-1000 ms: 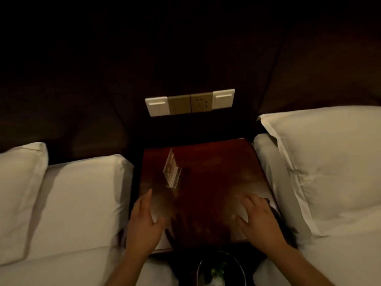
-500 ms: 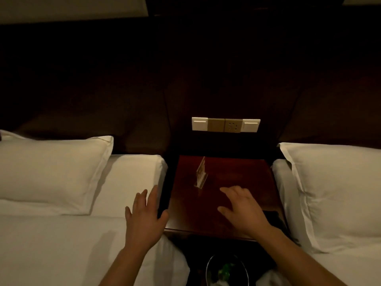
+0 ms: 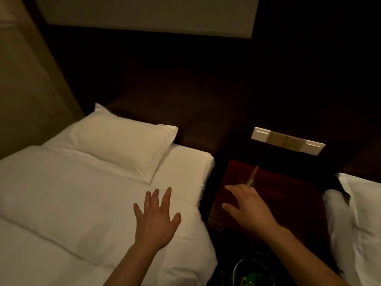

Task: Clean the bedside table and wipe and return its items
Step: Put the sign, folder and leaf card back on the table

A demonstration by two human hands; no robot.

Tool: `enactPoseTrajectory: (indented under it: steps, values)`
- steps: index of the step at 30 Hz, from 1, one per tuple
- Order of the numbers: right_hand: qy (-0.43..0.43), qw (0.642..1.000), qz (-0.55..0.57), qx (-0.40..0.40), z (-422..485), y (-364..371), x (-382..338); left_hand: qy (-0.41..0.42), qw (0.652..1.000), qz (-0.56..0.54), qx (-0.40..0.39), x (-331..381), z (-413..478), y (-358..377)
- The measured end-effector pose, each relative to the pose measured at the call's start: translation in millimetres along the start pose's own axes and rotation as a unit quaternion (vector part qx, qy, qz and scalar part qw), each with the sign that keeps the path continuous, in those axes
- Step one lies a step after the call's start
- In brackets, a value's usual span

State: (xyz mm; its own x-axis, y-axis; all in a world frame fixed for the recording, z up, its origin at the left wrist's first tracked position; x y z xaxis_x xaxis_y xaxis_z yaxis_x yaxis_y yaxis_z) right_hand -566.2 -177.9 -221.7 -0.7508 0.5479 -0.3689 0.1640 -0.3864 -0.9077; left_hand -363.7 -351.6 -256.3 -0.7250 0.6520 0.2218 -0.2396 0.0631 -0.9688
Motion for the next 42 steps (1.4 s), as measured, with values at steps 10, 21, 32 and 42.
enactPoseTrajectory:
  steps: [10,21,32,42]
  values:
    - [-0.152,0.984,0.043,-0.079,26,55,-96,-0.159,0.987,0.017,0.010,-82,-58,-18]
    - [-0.352,0.904,0.126,-0.209,-9,142,-250,-0.412,0.911,0.037,0.007,-176,-195,-36]
    - [-0.421,0.851,0.118,-0.290,-106,227,-417,-0.515,0.857,0.006,-0.016,-310,-308,-34]
    - [-0.304,0.847,0.055,-0.431,-208,370,-491,-0.540,0.836,-0.042,-0.087,-438,-388,41]
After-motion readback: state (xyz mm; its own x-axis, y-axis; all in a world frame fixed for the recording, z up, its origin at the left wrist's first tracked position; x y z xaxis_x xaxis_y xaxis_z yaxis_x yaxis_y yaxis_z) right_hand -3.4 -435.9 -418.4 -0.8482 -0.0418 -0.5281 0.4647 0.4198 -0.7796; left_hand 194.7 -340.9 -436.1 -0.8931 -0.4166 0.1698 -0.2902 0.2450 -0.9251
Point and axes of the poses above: each hand's wrist, its own z-axis towards the middle knuckle, its own y-axis out of the palm, x = y × z, the point moved 2 cm from there along z, towards the middle knuckle, and after that the axes turned 11 degrees about x, right-handed, at the moved point
